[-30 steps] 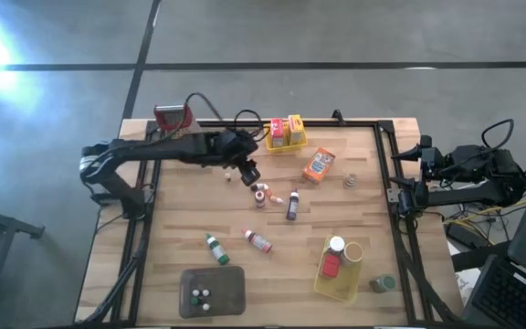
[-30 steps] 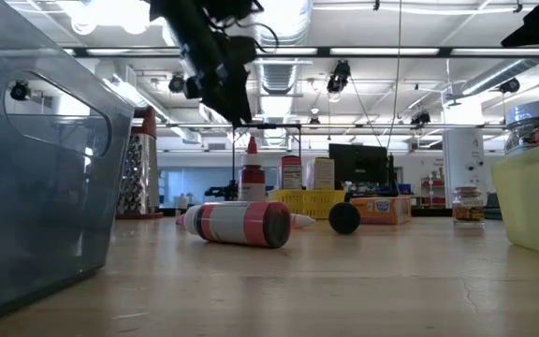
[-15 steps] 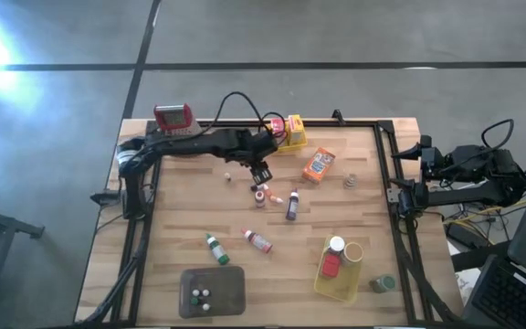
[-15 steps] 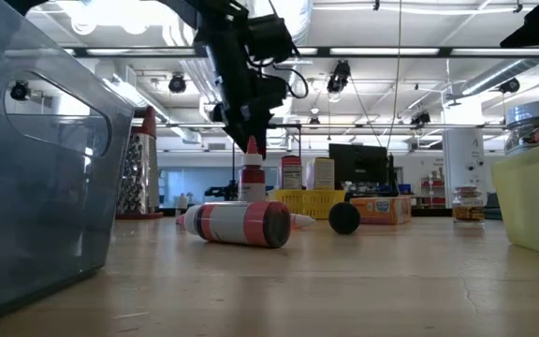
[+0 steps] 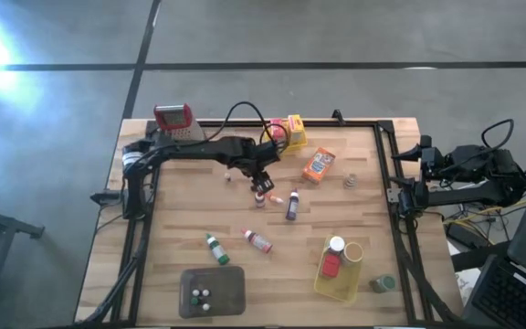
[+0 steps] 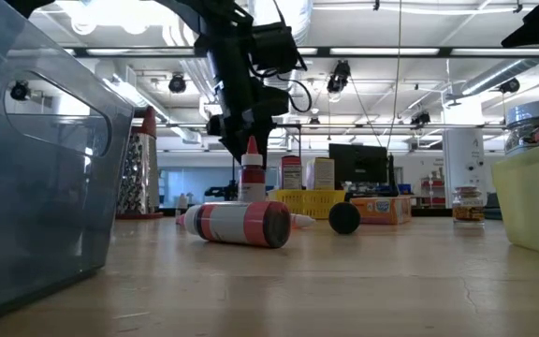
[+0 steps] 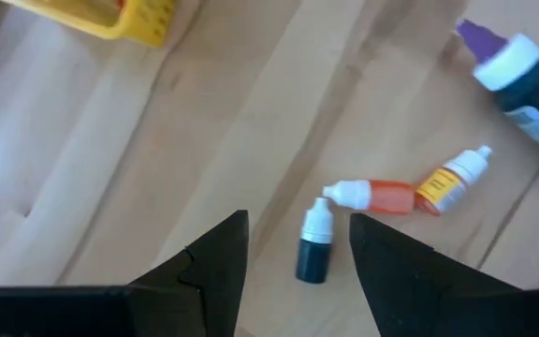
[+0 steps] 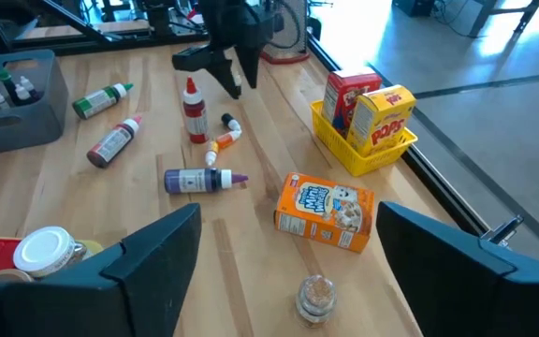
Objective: Pick & Place Kitchen Items
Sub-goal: Put the black food coloring into the black bin, then move the top orange food coloring to the top left of the table
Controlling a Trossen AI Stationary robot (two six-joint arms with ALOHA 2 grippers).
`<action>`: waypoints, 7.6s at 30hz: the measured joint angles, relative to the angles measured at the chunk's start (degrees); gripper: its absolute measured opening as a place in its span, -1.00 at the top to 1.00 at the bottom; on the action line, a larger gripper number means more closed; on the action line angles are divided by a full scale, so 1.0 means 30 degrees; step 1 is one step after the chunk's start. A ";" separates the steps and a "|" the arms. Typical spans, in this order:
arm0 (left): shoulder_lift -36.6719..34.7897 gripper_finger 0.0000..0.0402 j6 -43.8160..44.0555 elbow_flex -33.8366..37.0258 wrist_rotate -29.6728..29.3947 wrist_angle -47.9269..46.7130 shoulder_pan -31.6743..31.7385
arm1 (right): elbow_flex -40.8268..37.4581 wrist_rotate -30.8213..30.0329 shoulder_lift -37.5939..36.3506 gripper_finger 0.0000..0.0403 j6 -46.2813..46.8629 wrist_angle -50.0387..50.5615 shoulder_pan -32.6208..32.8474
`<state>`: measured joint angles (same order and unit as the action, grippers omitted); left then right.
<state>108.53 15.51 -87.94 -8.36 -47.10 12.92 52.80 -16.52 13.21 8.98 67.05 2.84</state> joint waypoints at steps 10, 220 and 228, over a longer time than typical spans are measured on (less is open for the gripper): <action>0.1243 0.04 -0.0662 0.0000 0.1658 0.0024 -0.0606 | 0.0000 0.0003 0.0000 -0.39 -0.0003 0.0007 0.0004; 0.2877 0.18 0.1635 -0.1967 0.2973 0.0259 0.0769 | -0.0007 0.0000 0.0000 -0.21 -0.0003 0.0000 0.0001; 0.2877 0.18 0.7075 -0.1943 0.3424 -0.0353 0.0769 | -0.0006 0.0003 0.0000 -0.12 0.0003 0.0000 0.0004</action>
<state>117.16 36.73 -93.77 1.91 -48.16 15.22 52.78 -16.52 13.21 8.99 67.05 2.85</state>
